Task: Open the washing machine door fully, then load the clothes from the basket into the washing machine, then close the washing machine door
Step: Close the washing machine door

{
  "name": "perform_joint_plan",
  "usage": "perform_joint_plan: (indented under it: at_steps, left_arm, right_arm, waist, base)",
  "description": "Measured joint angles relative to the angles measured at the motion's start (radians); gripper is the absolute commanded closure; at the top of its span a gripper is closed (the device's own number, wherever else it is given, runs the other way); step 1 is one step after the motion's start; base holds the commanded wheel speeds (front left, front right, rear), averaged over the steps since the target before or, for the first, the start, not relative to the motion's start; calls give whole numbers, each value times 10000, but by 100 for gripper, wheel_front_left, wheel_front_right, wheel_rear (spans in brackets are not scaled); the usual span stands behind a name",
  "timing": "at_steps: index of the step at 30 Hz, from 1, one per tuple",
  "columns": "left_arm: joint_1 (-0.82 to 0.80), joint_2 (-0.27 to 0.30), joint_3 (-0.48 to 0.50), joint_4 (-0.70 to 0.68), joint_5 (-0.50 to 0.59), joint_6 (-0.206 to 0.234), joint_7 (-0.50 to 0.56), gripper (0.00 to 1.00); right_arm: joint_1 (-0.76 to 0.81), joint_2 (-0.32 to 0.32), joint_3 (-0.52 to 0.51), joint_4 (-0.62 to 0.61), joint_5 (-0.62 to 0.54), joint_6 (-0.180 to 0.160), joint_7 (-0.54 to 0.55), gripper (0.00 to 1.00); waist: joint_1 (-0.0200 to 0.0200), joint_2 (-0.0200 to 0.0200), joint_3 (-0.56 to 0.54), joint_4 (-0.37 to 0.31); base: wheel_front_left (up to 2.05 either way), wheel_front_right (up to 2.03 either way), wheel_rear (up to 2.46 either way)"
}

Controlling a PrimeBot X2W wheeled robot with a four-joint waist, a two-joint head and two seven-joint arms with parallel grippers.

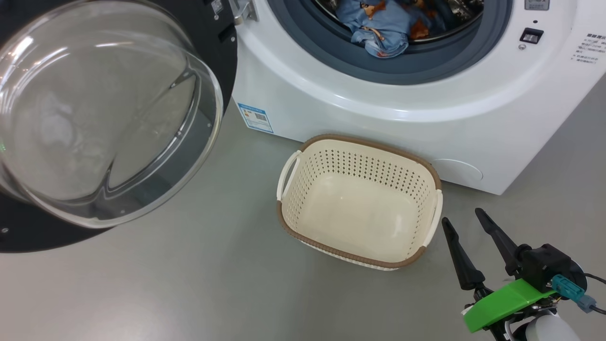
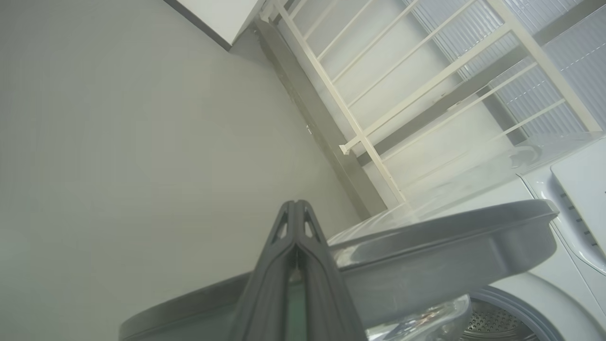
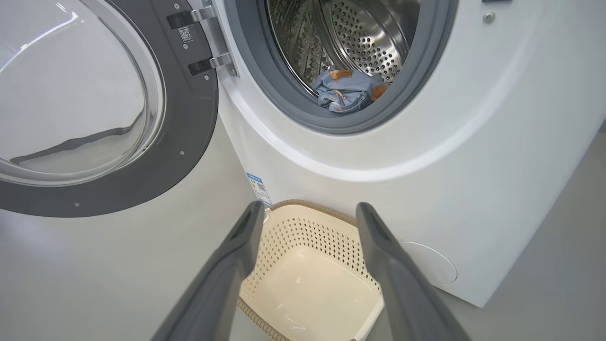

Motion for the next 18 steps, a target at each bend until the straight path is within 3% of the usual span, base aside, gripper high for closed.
perform_joint_plan:
  at_steps: [18]
  left_arm:
    - [198, 270, -688, -640, -717, 13, 1693, 100]
  right_arm:
    - [-145, -61, -84, -15, -4, 0, 0, 0]
  waist:
    - [0, 0, -62, -86]
  base:
    - [0, 0, 0]
